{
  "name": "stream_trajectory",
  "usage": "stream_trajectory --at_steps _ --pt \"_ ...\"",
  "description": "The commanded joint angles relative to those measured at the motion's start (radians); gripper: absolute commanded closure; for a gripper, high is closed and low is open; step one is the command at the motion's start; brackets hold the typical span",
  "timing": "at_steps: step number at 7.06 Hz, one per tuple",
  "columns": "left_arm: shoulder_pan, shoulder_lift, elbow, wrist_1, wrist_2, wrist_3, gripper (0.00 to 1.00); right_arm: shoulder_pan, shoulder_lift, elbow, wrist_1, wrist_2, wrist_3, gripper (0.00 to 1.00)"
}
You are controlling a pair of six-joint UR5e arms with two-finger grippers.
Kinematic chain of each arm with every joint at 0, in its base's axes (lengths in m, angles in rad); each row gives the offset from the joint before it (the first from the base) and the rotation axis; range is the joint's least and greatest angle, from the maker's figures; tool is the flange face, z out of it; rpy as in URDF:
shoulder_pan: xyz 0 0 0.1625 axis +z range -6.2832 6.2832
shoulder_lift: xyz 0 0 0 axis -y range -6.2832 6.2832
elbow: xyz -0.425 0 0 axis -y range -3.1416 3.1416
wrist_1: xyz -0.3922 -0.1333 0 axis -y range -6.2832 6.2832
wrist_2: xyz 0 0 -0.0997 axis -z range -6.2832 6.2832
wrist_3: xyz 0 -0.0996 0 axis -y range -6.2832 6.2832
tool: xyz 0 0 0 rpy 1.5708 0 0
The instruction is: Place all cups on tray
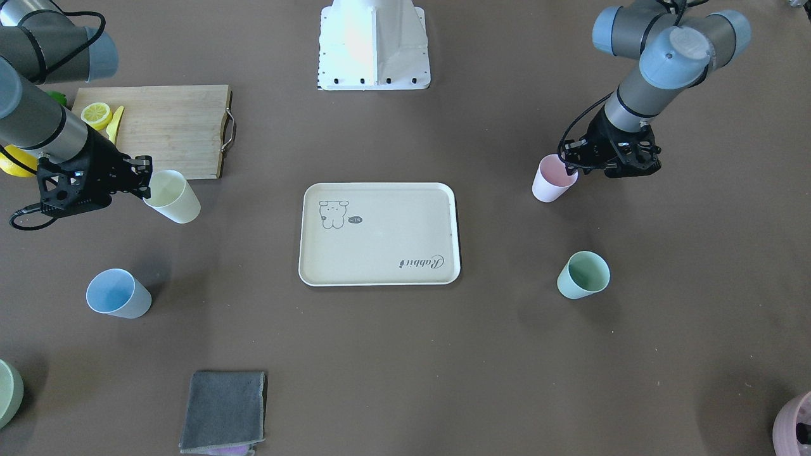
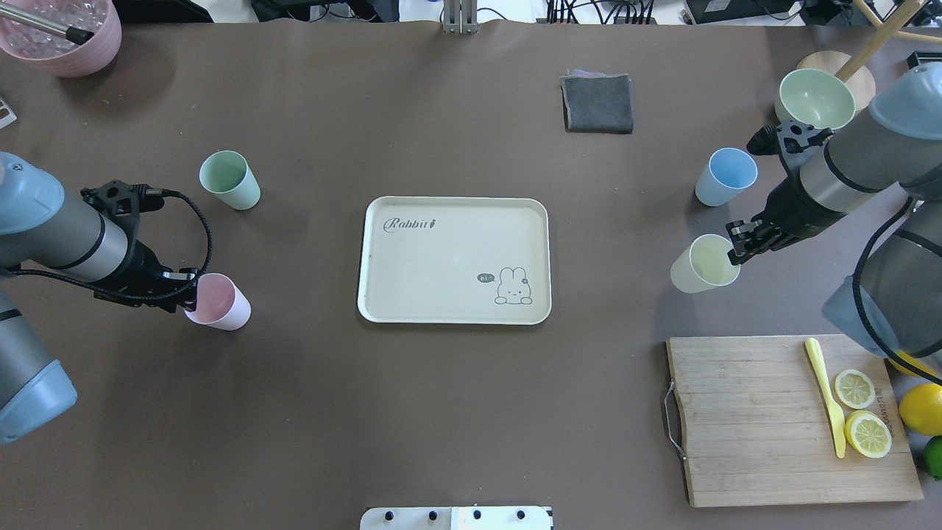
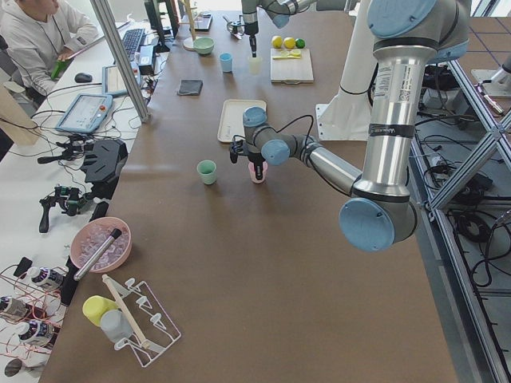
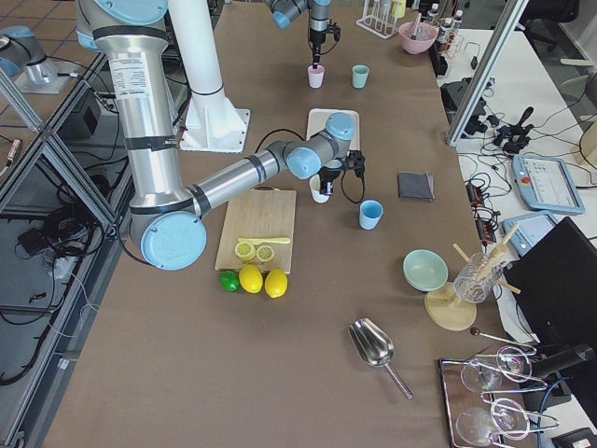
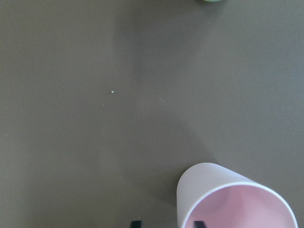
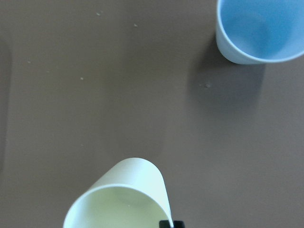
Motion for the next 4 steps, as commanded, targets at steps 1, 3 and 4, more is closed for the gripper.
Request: stream_trajectory --at_steps 1,3,4 --pt "0.006 -0.045 0.013 0.002 -0.010 -0.010 1.00 -0.049 0.120 -0.004 0.001 0.014 0.184 1.00" --pt "0.006 -0.132 0.016 0.034 -0.037 -0.012 1.00 -0.155 0.208 -0.015 0.002 -0.014 0.325 1.00" --pt "0.003 -0.221 0.019 0.113 -0.038 -0.013 1.00 -0.207 0.236 -0.026 0.007 -0.056 0.381 1.00"
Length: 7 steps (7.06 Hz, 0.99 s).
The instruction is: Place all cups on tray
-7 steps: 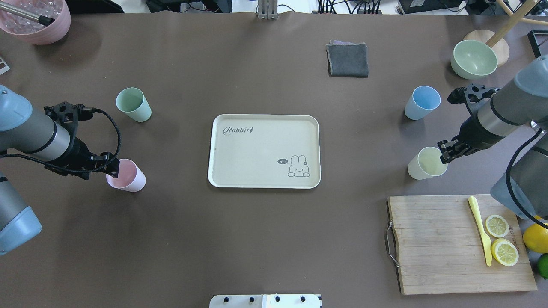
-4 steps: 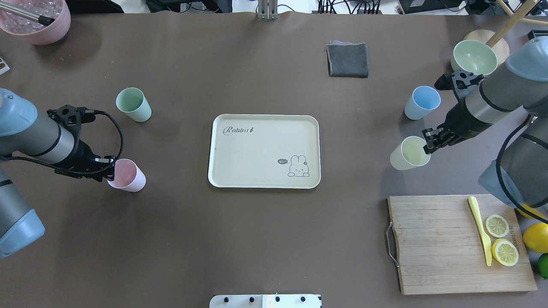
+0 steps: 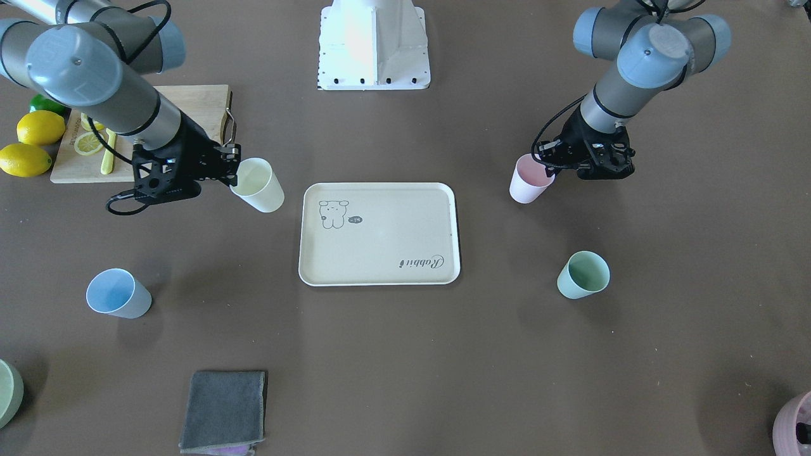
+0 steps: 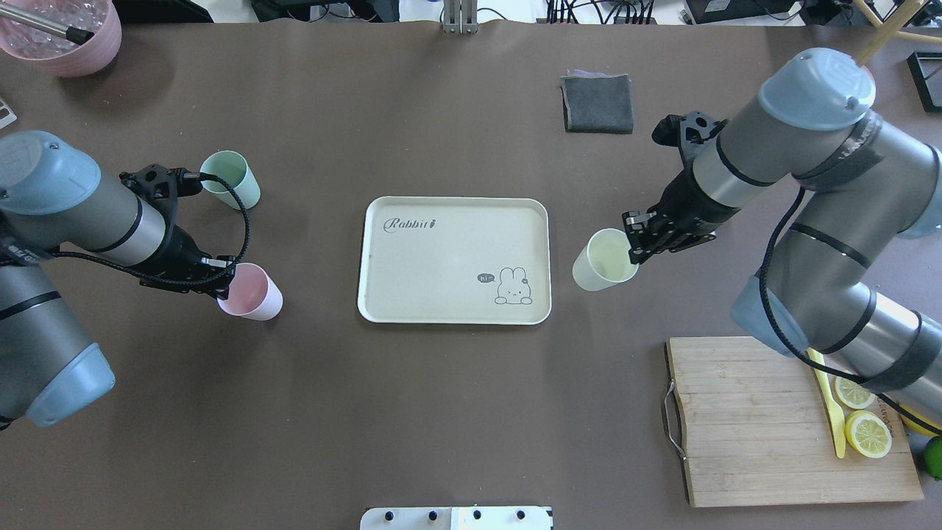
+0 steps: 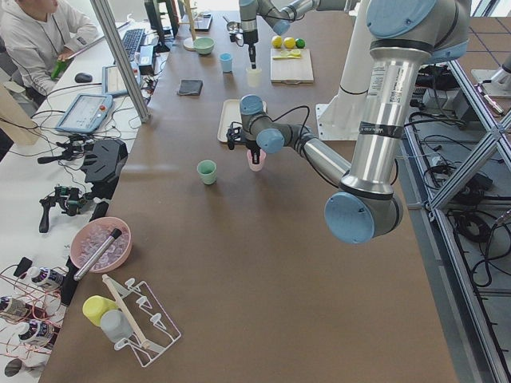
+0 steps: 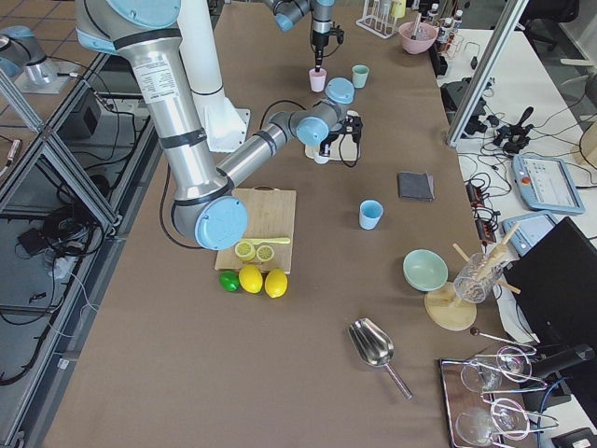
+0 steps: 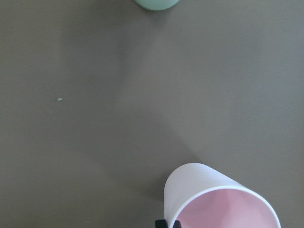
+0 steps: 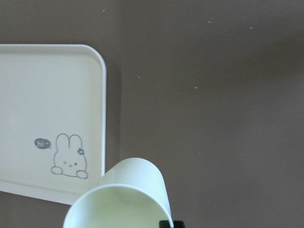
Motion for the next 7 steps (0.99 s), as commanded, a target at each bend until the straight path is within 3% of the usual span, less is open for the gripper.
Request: stream_trajectory --at_steps 1,4,6,7 --pt "-0.001 -0.204 0.031 0.160 -0.003 -0.035 1.00 -0.095 0.064 -0.026 0.004 -0.068 0.087 1.00" --pt "0.050 -0.394 0.192 0.165 0.061 -0.123 1.00 -0.121 0.144 -0.110 0.003 -0.116 0.125 1.00" --pt "0.082 -0.411 0.217 0.161 0.086 -0.149 1.00 -0.121 0.167 -0.136 0.001 -0.126 0.132 1.00" --pt "0.100 -0.411 0.220 0.161 0.109 -0.149 1.00 -0.120 0.167 -0.138 -0.004 -0.133 0.133 0.71"
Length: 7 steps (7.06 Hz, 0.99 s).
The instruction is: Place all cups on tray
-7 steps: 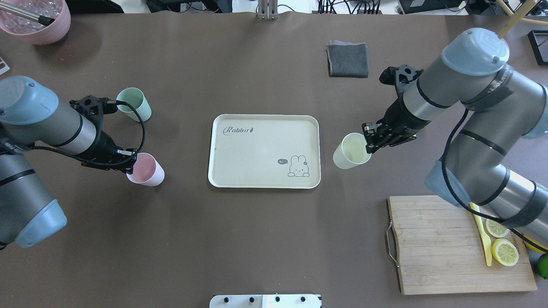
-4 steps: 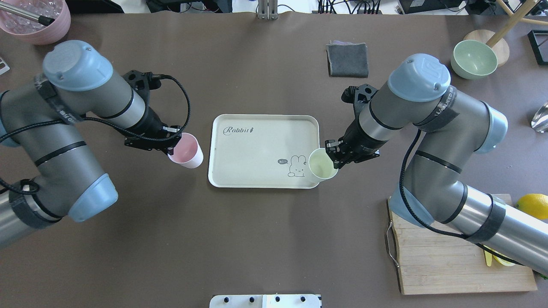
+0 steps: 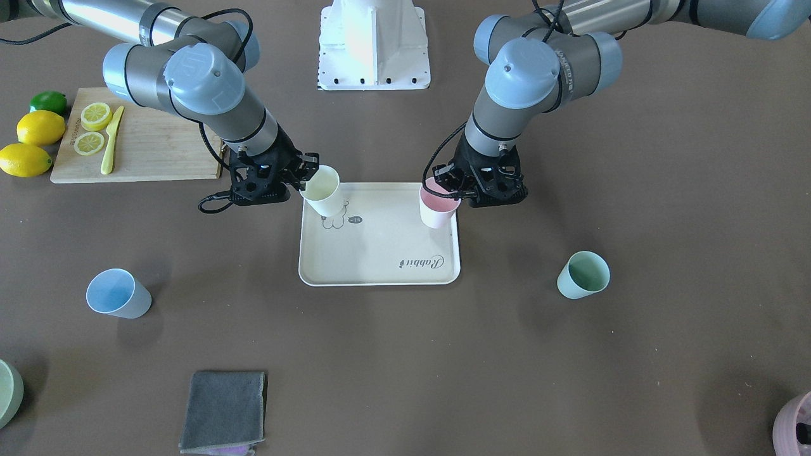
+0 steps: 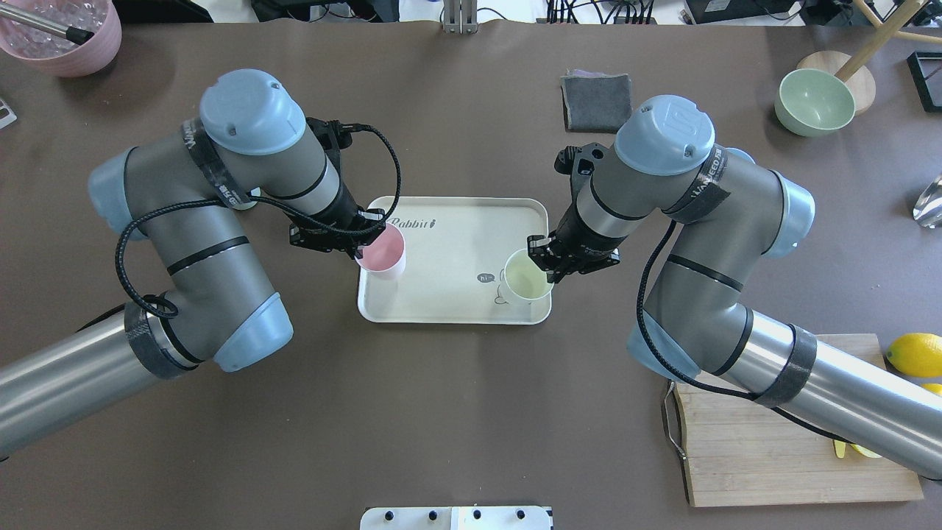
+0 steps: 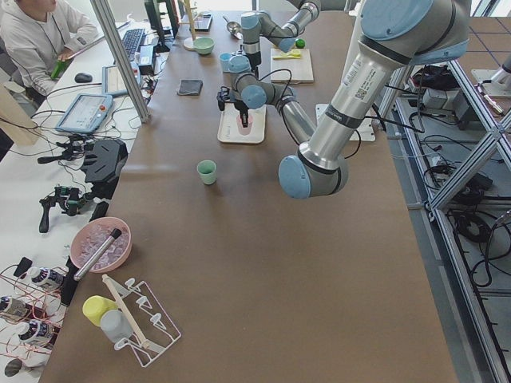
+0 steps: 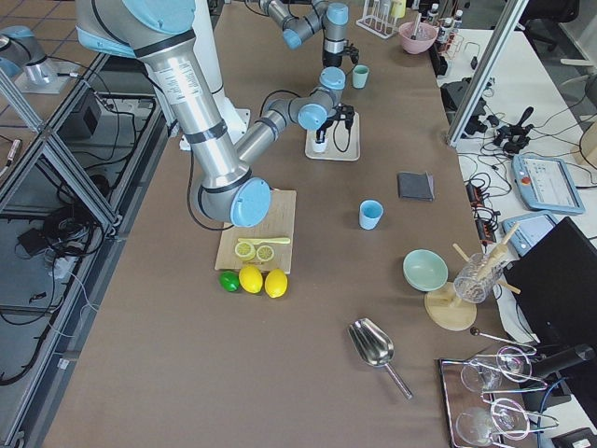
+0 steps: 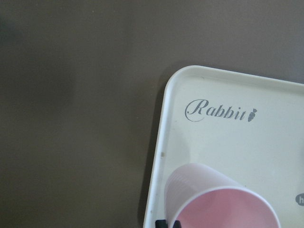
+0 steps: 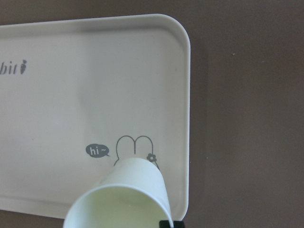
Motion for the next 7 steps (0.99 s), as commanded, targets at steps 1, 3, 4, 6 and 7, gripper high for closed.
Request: stream_trajectory --at_steps 1,3,4,6,7 --pt "0.024 -0.007 0.009 -0.001 0.027 -0.008 1.00 0.008 0.002 -0.001 -0.003 -0.008 0.001 0.01" --pt "0.030 -0.007 0.009 -0.001 0.027 -0.020 0.07 0.111 -0.019 0.032 -0.030 0.059 -0.020 0.00" --pt "0.029 -0.007 -0.001 0.001 0.027 -0.021 0.03 0.218 -0.062 0.052 -0.055 0.136 -0.096 0.00" --pt "-0.023 0.003 -0.043 0.013 0.017 -0.008 0.02 0.347 -0.189 0.048 -0.058 0.150 -0.343 0.00" --pt "-0.060 0.009 -0.038 0.016 0.016 0.042 0.02 0.384 -0.213 0.027 -0.078 0.140 -0.431 0.00"
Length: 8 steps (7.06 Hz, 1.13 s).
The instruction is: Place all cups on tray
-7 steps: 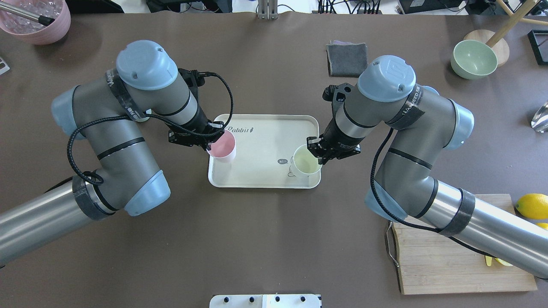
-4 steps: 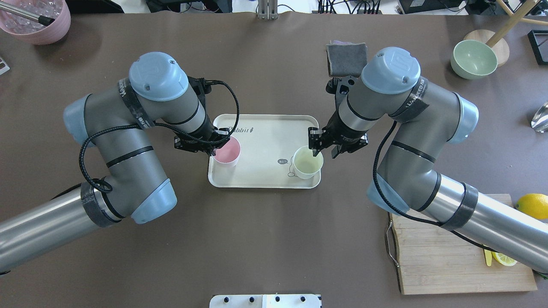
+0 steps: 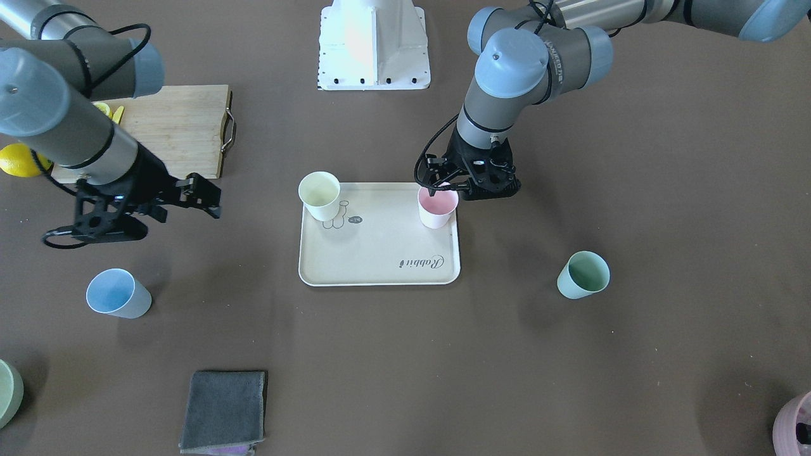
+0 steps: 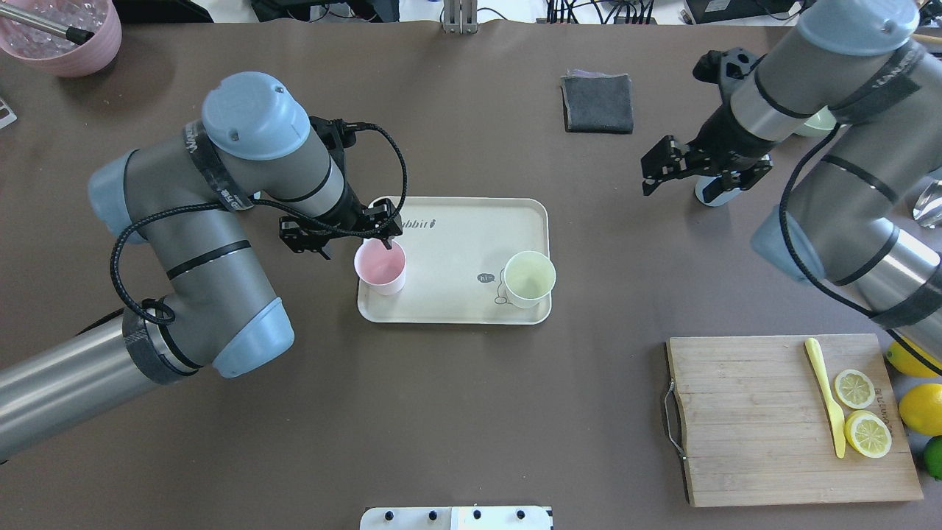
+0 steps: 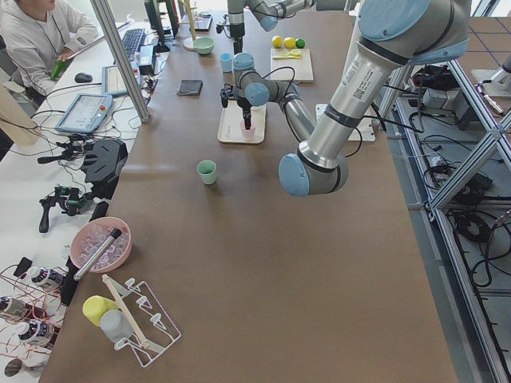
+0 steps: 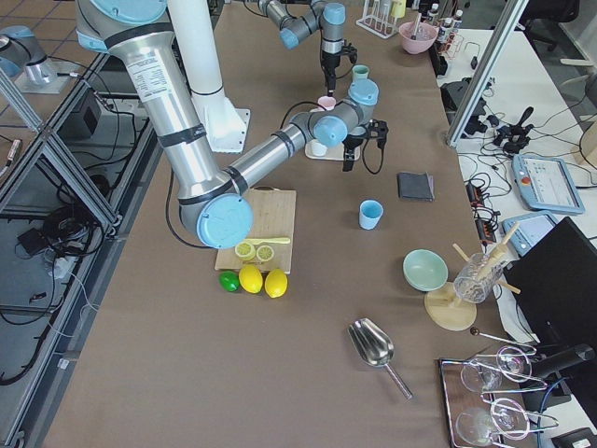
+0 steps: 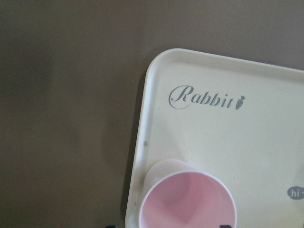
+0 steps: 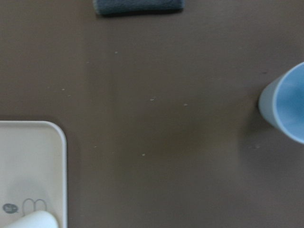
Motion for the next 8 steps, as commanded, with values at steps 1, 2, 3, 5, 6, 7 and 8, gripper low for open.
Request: stream_trajectory --at_steps 1,2,3,5,6,7,8 --pt "-0.099 0.039 -0.007 0.036 -0.003 0.173 0.02 0.081 -0.040 -0.084 -0.023 -0.025 -0.212 0.00" --pt "-0.157 0.073 -0.006 0.038 -0.004 0.267 0.02 0.080 -0.028 -0.162 -0.006 -0.055 -0.254 0.00" --pt "-0.184 0.082 0.002 0.043 -0.003 0.299 0.02 0.080 -0.017 -0.212 0.017 -0.055 -0.260 0.00" --pt "-0.207 0.083 0.020 0.046 -0.001 0.321 0.02 0.082 -0.015 -0.278 0.072 -0.055 -0.268 0.00" --pt "-0.207 0.084 0.022 0.046 0.002 0.323 0.02 0.083 -0.009 -0.304 0.080 -0.057 -0.268 0.00" --pt "-0.207 0.089 0.022 0.044 0.005 0.323 0.02 0.089 0.024 -0.325 0.075 -0.057 -0.262 0.01" --pt "-0.207 0.089 0.023 0.044 0.006 0.323 0.02 0.101 0.055 -0.365 0.081 -0.055 -0.265 0.02"
